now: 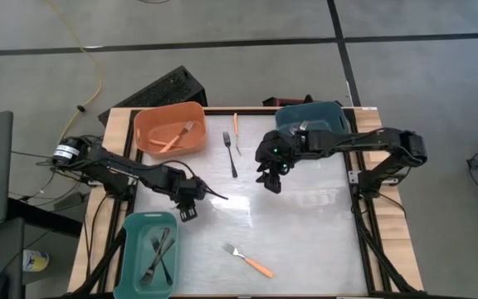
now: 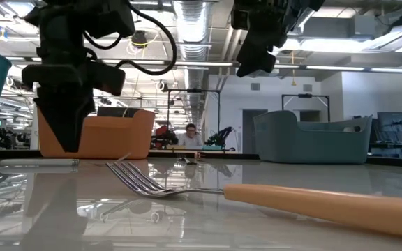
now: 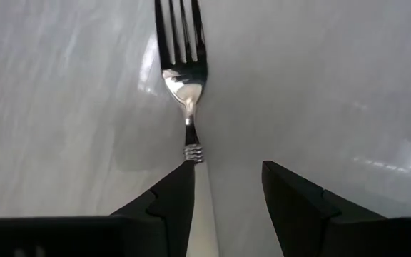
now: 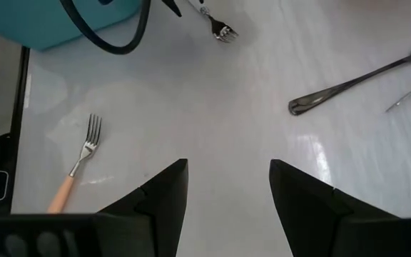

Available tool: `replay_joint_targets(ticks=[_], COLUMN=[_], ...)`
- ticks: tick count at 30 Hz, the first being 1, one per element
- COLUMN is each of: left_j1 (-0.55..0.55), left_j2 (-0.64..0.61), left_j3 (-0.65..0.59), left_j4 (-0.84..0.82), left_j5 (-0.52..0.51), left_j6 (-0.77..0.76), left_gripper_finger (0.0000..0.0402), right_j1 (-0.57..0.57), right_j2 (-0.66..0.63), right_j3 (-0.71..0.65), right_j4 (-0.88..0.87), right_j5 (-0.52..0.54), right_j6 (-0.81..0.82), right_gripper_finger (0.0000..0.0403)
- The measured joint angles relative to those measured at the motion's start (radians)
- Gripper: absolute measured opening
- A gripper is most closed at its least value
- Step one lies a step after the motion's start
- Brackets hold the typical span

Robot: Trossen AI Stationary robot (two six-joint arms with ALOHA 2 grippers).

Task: Sort silverware by color (type)
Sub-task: Put the white fork into the blue bin

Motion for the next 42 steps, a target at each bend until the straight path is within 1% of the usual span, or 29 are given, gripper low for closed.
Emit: replay_joint_targets(ticks=[5,8,13,16,26,33,36,39,40,42], left_j1=[0.000,0.000,-0.002,-0.004,-0.003,0.004,0.009,0.011,0.011,0.011], left_j2=[0.022,0.070,0.146,0.156,0.157,0.157,0.157,0.157,0.157,0.158], left_j3=[0.000,0.000,0.008,0.010,0.058,0.059,0.059,0.060,0.062,0.071], left_j4=[0.027,0.064,0.028,0.019,0.010,0.017,0.018,0.018,0.017,0.009], left_j5=[0.015,0.031,0.026,0.024,-0.014,-0.023,-0.025,-0.021,-0.020,-0.017], left_j6=[-0.024,-0.034,-0.054,-0.063,0.018,0.043,0.037,0.036,0.036,0.038], left_gripper_finger=[0.0148,0.0148,0.0148,0.0147,0.0100,0.0066,0.0060,0.0063,0.0065,0.0072], right_j1=[-0.001,-0.001,-0.001,-0.001,-0.001,-0.001,0.001,0.002,0.002,0.002], right_j2=[0.000,0.000,0.000,0.000,0.000,0.000,0.000,0.000,0.000,0.008], right_j3=[0.000,0.000,0.000,0.000,0.000,0.000,0.000,0.000,0.000,0.000], right_j4=[0.001,0.008,0.015,0.013,0.015,0.019,0.019,0.031,0.044,0.088], right_j5=[0.000,0.000,0.000,0.000,0.000,0.000,0.000,0.001,0.021,0.115], right_j6=[0.000,-0.004,-0.002,0.000,0.002,0.029,0.039,0.055,0.080,0.154], right_gripper_finger=[0.0221,0.0221,0.0221,0.0221,0.0221,0.0221,0.0221,0.0221,0.0221,0.0221])
